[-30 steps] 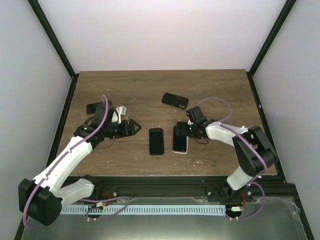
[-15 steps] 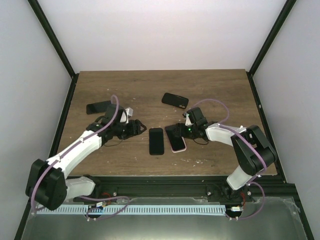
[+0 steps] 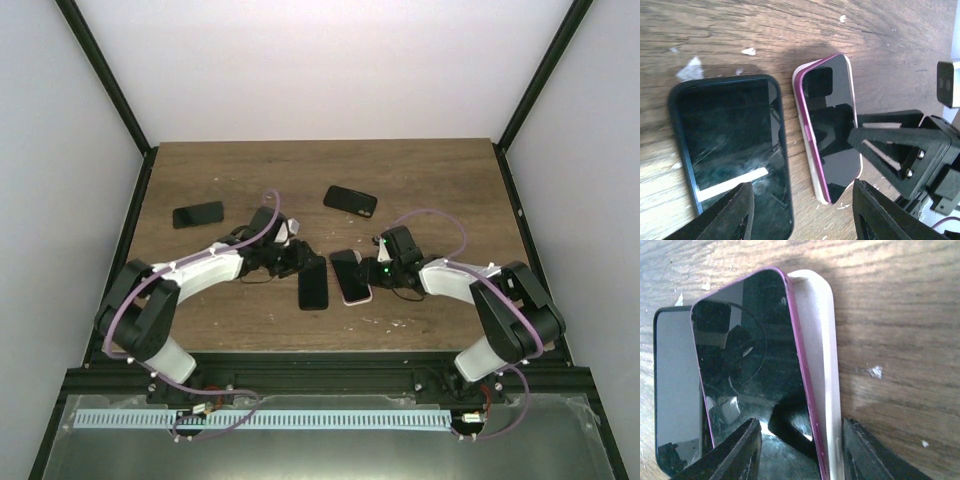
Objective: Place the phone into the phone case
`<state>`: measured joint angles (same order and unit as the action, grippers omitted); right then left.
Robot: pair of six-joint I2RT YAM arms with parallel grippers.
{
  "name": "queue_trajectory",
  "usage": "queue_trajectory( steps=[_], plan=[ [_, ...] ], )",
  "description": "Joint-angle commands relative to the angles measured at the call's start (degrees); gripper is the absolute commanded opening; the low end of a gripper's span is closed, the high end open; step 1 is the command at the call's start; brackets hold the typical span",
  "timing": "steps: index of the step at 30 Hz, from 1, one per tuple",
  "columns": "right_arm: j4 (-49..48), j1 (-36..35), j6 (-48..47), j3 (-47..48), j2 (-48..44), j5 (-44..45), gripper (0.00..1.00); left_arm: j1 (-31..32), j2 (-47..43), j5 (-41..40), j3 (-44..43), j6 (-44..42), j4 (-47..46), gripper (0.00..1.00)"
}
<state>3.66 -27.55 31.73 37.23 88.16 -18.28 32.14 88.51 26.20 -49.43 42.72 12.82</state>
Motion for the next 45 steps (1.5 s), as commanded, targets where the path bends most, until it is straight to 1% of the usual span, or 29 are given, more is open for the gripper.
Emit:
queue_trajectory(
  steps=[1,6,8,10,15,18,22,28,31,36,39,42,45],
  plan=[
    [0.24,0.24,1.55,-3.19,-2.26,-2.05,0.43,1.54,4.98,2.16,-3.51,0.89,-5.37,0.54],
    [-2.81,0.13,4.26,-6.38,-4.98,-6.42,0.35,2.36,9.33,3.64,-4.60,1.64,-9.19,0.41],
    [-3.70,0.13,5.11,-7.17,-5.25,-8.01,0.32,2.91,10.68,4.24,-5.53,1.17,-9.37,0.40],
    [-4.68,0.13,5.23,-7.59,-5.08,-8.83,0.32,3.31,11.67,4.15,-5.99,0.73,-9.46,0.39],
    [-3.59,0.22,4.60,-6.68,-5.20,-3.58,0.30,3.48,13.81,4.52,-5.94,0.49,-11.29,0.36],
    [-5.65,0.48,4.91,-7.33,-5.96,0.00,0.30,3.50,15.01,4.48,-6.85,-1.15,-11.47,0.35],
    [-6.20,0.83,4.34,-5.82,-5.15,-1.10,0.30,3.47,17.39,4.49,-8.52,-2.15,-11.18,0.34],
    [-6.59,0.92,3.83,-4.46,-2.15,-0.13,0.31,3.48,20.40,4.50,-11.33,-3.15,-10.75,0.33],
    [-8.64,0.92,3.74,-4.66,-0.54,-1.05,0.28,3.52,21.21,3.62,-12.36,-3.68,-10.34,0.30],
    [-11.41,0.93,2.57,-4.61,2.31,-2.77,0.23,3.58,21.42,3.74,-12.53,-4.11,-10.86,0.21],
    [-12.26,0.92,2.63,-4.68,2.54,-2.92,0.23,3.64,21.82,4.16,-12.08,-4.31,-11.54,0.17],
    [-13.02,0.92,2.35,-5.08,2.23,-3.07,0.23,3.64,22.16,5.59,-10.82,-3.77,-14.19,0.13],
    [-13.24,0.92,2.11,-5.18,1.89,-2.97,0.24,4.04,22.85,5.78,-11.34,-3.60,-14.22,0.11]
  ],
)
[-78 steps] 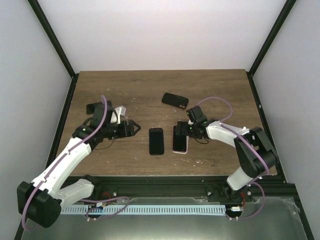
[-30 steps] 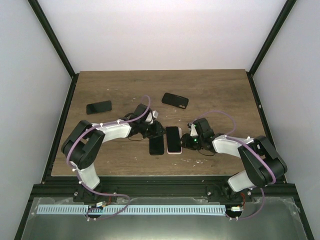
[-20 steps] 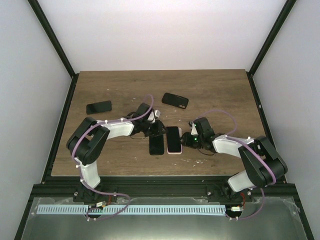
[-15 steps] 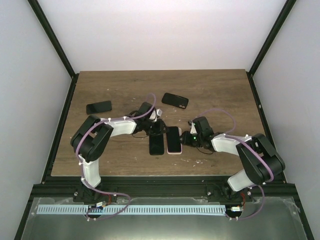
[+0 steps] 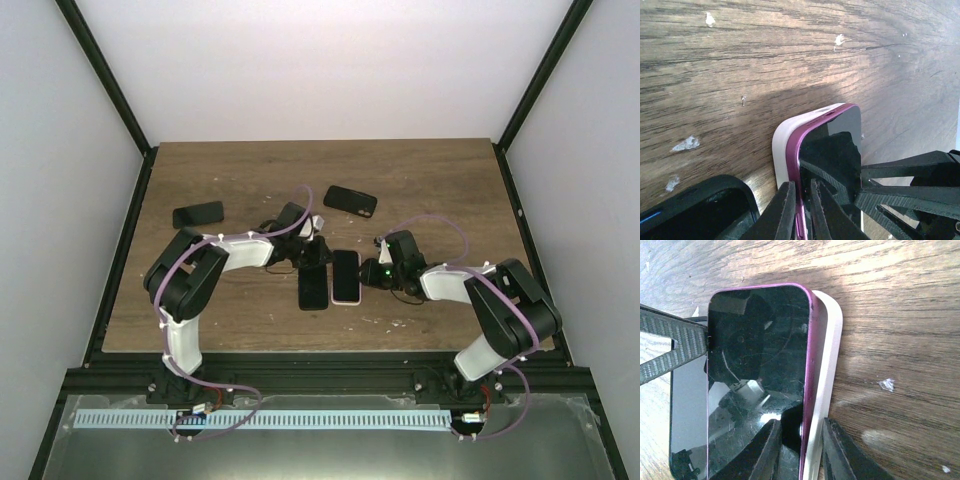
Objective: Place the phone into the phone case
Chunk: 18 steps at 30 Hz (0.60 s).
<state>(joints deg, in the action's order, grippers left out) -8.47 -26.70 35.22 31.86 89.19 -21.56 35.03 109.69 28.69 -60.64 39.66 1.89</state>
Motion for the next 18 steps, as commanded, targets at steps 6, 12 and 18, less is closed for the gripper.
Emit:
queue_trajectory(
  steps=[6,12,18],
  plan=[
    [-1.81,0.02,-0.91,0.40,1.14,0.21,0.26,3.13,2.35,2.81,-0.68,-0.87,-3.11,0.10],
    [-1.51,0.02,-0.95,0.66,0.70,0.75,0.30,4.07,0.87,1.09,1.84,-1.23,-2.55,0.10],
    [-1.33,0.14,-0.71,0.67,-0.97,-0.49,0.33,4.00,-1.52,0.56,2.46,-1.54,-1.66,0.15]
  ],
)
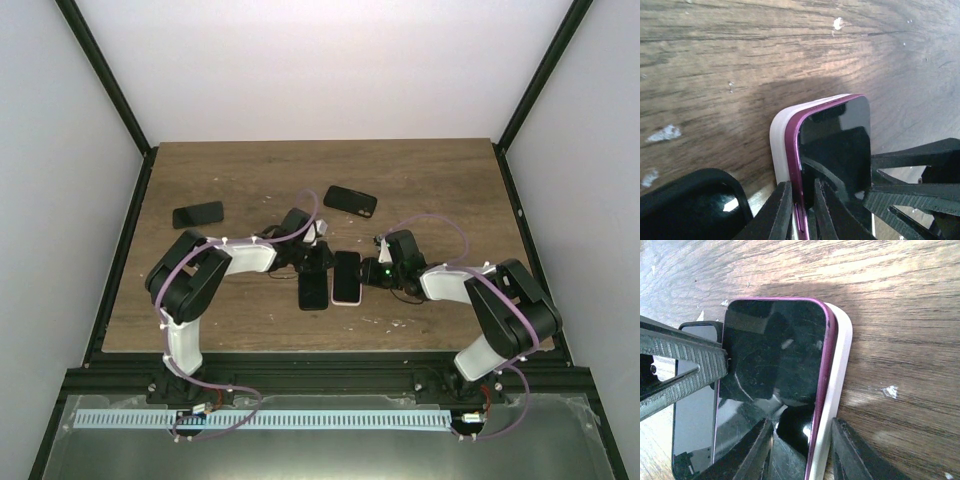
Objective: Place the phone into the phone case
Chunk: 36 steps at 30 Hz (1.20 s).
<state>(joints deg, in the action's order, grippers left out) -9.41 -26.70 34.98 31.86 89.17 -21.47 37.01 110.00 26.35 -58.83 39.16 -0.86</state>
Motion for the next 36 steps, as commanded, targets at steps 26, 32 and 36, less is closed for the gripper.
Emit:
queue_trajectory(
  steps=[26,32,36],
  plan=[
    [4.59,2.79,-1.58,6.35,4.56,4.01,0.34,1.85,-3.63,-7.87,-2.30,-2.06,6.85,0.34],
    [2.92,2.79,-1.94,6.84,5.56,3.15,0.26,1.60,-1.63,-6.81,-3.36,-4.19,6.59,0.24],
    [0.79,2.79,-2.42,7.10,6.53,0.67,0.23,1.60,-0.56,-4.97,-3.13,-4.96,4.81,0.16]
  ],
)
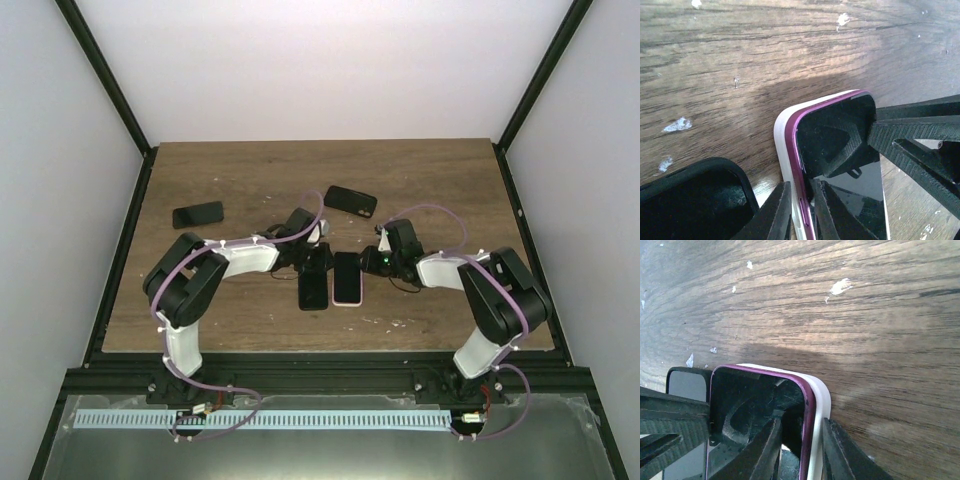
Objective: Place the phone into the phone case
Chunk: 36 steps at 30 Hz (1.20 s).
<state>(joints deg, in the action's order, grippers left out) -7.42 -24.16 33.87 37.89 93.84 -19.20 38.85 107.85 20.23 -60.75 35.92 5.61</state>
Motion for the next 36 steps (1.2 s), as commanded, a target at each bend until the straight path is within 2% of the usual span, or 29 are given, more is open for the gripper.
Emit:
queue_trajectory(
  steps=[1,6,11,15,19,23,27,30,33,36],
  plan=[
    [-2.03,0.26,-1.45,0.80,2.01,-2.25,0.22,-0.21,1.96,1.99,-1.23,-1.80,-2.27,0.15],
    [-5.21,0.26,-4.05,1.38,4.04,-4.93,0.21,-0.10,3.01,6.45,-0.29,-0.50,-7.87,0.06],
    [-8.04,0.24,-3.46,1.28,4.31,-8.06,0.20,0.90,5.43,5.54,0.05,1.02,-7.21,0.00],
    [-6.95,0.58,-2.79,0.32,2.40,-7.28,0.22,0.78,3.98,5.25,1.76,2.46,-6.59,0.06],
    [-0.38,1.31,-1.26,0.70,-1.29,-3.10,0.33,0.75,-0.04,4.71,1.94,2.63,-3.82,0.14],
    [5.50,1.27,-1.77,-0.28,-5.55,3.76,0.42,0.80,-3.97,8.01,4.76,5.96,-8.33,0.23],
    [5.69,1.28,-1.67,-2.31,-7.43,0.82,0.46,0.74,-5.07,6.99,4.57,4.74,-5.17,0.27],
    [3.16,1.31,0.37,-5.17,-7.42,-3.30,0.47,0.69,-4.08,6.49,5.53,4.23,-4.74,0.26],
    [0.03,1.27,2.21,-7.63,-7.46,-5.29,0.47,0.67,-3.43,7.50,7.04,4.45,-6.58,0.19],
    [-3.48,1.23,3.65,-8.86,-5.63,-9.22,0.48,0.65,-2.77,7.30,8.06,4.62,-7.51,0.18]
  ],
)
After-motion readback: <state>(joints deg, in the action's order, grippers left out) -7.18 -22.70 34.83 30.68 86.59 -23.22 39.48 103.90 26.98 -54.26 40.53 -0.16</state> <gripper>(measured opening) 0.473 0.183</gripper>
